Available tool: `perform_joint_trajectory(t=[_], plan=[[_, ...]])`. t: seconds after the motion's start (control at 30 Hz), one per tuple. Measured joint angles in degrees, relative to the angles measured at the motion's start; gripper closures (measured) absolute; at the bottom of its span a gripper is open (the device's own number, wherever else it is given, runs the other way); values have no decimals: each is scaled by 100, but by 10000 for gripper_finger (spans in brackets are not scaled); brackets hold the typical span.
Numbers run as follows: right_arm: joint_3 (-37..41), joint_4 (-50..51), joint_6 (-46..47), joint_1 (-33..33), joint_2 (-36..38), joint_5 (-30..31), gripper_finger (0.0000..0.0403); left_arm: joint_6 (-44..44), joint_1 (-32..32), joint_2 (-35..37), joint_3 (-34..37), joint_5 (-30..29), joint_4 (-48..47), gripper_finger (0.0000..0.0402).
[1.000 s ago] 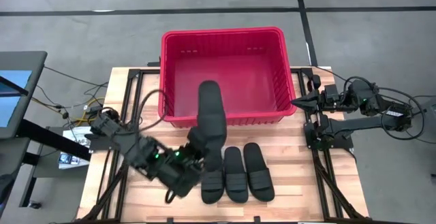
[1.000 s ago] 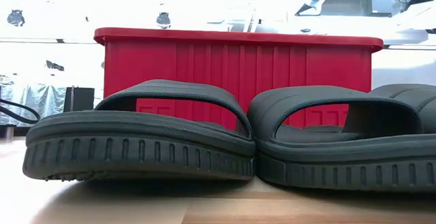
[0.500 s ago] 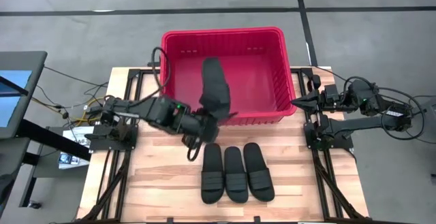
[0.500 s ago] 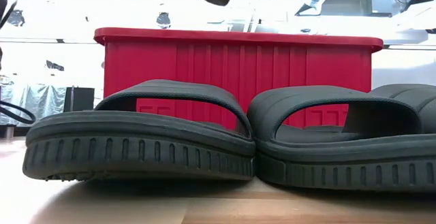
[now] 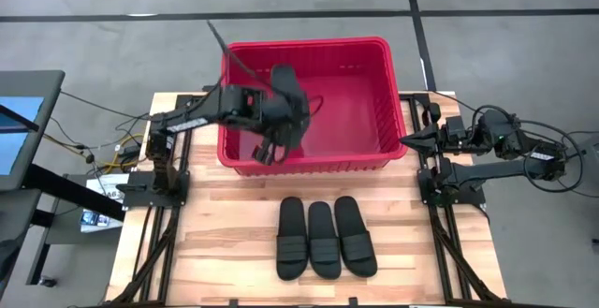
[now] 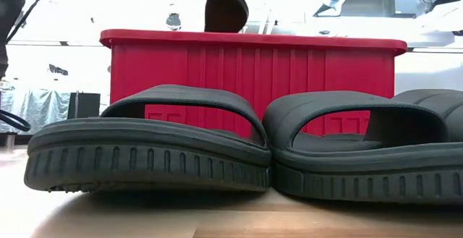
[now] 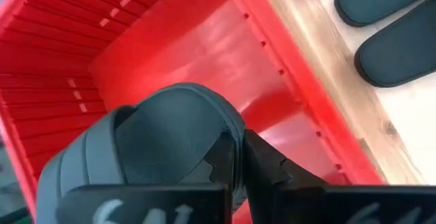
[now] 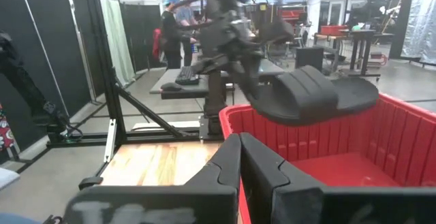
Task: Pick and place slides into bin
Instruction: Put the middle left slide into the red bin
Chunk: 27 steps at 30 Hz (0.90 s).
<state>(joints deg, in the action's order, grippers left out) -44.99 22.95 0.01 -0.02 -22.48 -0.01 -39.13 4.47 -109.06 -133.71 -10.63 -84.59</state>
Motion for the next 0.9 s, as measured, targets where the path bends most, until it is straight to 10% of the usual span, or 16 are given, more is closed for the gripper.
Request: perform_joint_trajectory(t=[0.47,0.9], plan=[[2,-1,-2,-1,0,0,403,-494,1146,260,353,1070,97,401],[0,0,0,-1,0,0,403,-992,1680,2338,3667,1377,2911,401]])
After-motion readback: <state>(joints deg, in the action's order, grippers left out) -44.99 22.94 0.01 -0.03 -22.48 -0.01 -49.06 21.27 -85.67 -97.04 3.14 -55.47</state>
